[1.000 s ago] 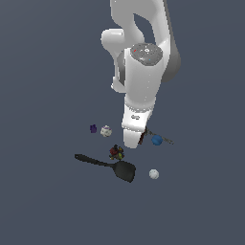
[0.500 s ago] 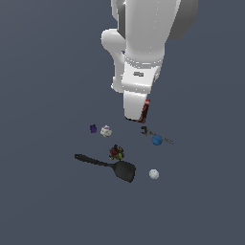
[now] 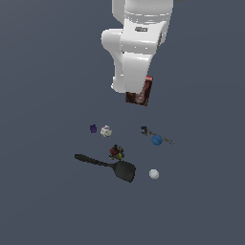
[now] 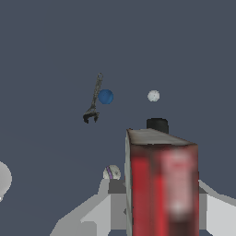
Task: Pick up a designated object from a clutter of objects.
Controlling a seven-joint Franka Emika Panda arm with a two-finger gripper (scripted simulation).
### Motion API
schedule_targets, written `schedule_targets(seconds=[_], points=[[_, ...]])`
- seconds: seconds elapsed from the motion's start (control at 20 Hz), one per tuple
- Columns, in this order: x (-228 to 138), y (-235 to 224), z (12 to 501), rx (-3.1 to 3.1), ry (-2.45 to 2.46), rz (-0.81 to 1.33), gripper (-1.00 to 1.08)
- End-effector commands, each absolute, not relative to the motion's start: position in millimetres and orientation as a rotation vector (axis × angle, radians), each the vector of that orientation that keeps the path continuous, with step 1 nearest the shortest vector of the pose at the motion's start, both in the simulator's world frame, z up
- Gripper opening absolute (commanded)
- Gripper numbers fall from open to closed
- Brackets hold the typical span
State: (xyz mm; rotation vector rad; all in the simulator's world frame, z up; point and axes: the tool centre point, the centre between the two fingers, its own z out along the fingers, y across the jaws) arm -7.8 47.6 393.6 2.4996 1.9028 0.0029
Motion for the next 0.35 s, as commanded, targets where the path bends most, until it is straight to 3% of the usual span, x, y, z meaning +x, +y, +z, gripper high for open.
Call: schedule_targets(seconds=[0.0,0.3], points=[[-9.5,47.2,404.0,2.501,1.903,0.001,-1.00],[-10.6,46.8,413.5,2.501,1.902,0.001,-1.00]])
